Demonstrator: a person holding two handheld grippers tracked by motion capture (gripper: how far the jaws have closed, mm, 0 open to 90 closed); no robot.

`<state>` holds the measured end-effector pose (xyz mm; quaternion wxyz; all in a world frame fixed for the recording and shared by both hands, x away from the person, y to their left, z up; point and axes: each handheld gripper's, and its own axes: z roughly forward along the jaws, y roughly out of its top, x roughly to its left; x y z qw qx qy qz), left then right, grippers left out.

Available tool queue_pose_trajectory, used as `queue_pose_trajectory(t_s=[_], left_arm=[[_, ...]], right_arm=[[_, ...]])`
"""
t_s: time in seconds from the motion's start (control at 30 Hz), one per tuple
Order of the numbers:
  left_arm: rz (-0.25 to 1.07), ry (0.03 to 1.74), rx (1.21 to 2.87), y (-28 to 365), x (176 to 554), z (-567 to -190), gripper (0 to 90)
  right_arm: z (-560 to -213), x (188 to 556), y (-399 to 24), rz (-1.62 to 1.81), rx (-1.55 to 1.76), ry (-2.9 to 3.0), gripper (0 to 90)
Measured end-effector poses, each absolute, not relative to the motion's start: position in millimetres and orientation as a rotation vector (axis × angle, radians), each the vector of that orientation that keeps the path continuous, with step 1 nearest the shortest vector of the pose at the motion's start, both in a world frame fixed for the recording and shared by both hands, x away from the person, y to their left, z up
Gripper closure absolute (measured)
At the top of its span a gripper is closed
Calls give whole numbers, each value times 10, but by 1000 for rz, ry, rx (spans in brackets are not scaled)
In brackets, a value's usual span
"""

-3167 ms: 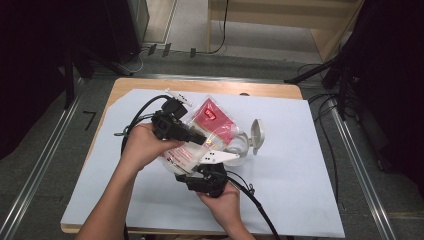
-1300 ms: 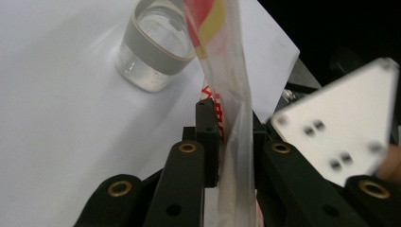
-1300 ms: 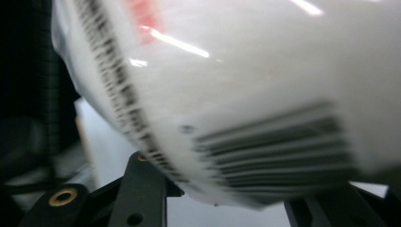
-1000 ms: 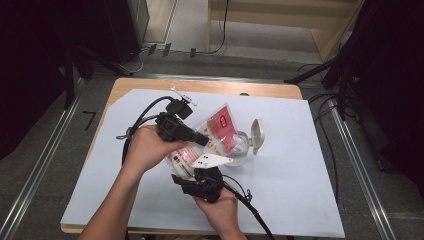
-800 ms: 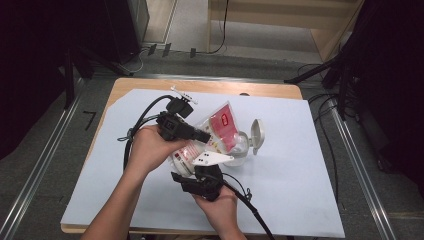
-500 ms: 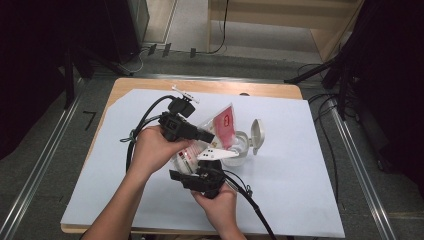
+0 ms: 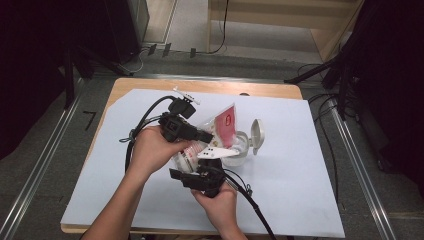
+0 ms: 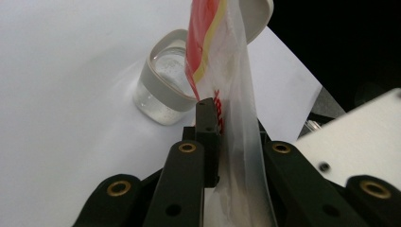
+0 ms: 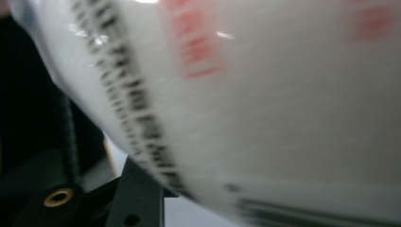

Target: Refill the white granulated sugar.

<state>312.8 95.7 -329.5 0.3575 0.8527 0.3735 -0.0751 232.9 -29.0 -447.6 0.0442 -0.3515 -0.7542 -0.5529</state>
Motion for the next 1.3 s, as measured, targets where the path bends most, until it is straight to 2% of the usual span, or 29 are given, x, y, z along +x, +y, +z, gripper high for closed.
queue_pose_trajectory(t_s=[0.1,0.27,0.43,0.7,1.0,1.3], left_arm=[[-179,978,2197,946,3120,-3281,840],[-169,966,2185,934,3098,-3253,831],[-194,948,2157,935,3084,-3221,771],[-175,935,2169,985,3058,-3155,743],[-160,937,2201,1023,3051,-3134,826],[-224,987,2164,1038,3089,-3148,846]], right_arm=[[-4454,2305,-253,-1673,-1071,-2407,569],[-4429,2297,-262,-1695,-1069,-2368,615],[-4428,2317,-297,-1734,-1069,-2238,619],[-4423,2308,-365,-1773,-1068,-2109,623],[-4455,2325,-389,-1762,-1071,-2133,637],[-4419,2310,-344,-1747,-1062,-2292,640]])
